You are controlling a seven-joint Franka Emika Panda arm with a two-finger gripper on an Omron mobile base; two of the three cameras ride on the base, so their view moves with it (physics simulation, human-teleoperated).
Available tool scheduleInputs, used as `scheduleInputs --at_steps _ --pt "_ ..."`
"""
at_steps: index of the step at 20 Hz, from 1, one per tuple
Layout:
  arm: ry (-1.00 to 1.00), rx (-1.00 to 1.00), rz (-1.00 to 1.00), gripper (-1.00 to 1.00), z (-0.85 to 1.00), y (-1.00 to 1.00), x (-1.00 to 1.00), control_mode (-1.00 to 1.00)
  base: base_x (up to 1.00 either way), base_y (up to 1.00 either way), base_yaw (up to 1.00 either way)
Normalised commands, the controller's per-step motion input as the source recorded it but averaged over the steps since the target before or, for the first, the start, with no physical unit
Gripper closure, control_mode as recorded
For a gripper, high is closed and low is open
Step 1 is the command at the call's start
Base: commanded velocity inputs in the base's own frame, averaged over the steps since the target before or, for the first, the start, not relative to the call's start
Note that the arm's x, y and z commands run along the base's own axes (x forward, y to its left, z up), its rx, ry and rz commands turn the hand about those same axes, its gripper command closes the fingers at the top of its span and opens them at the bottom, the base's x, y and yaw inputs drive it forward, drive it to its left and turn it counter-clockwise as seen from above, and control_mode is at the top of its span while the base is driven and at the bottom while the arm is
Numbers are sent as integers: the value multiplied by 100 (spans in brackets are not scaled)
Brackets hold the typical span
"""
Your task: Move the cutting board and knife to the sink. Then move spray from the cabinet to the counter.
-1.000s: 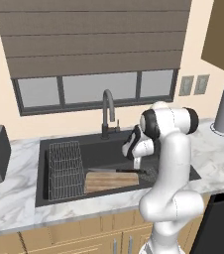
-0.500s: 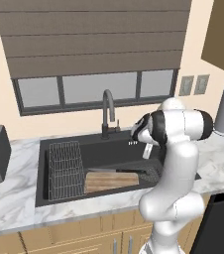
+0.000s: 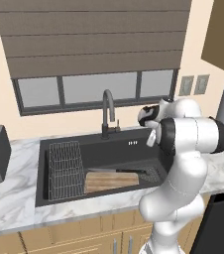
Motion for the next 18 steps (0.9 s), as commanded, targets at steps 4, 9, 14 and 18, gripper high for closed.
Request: scheduleInputs --at_steps 4,9,14,18 --pt "0 0 -5 -100 60 0 -22 -100 0 0 0" --pt "0 0 -13 -100 57 -7 -42 -100 0 0 0" --pt "0 1 -17 -100 66 0 -48 -100 0 0 0" --pt "0 3 -18 -100 71 0 -73 -100 0 0 0"
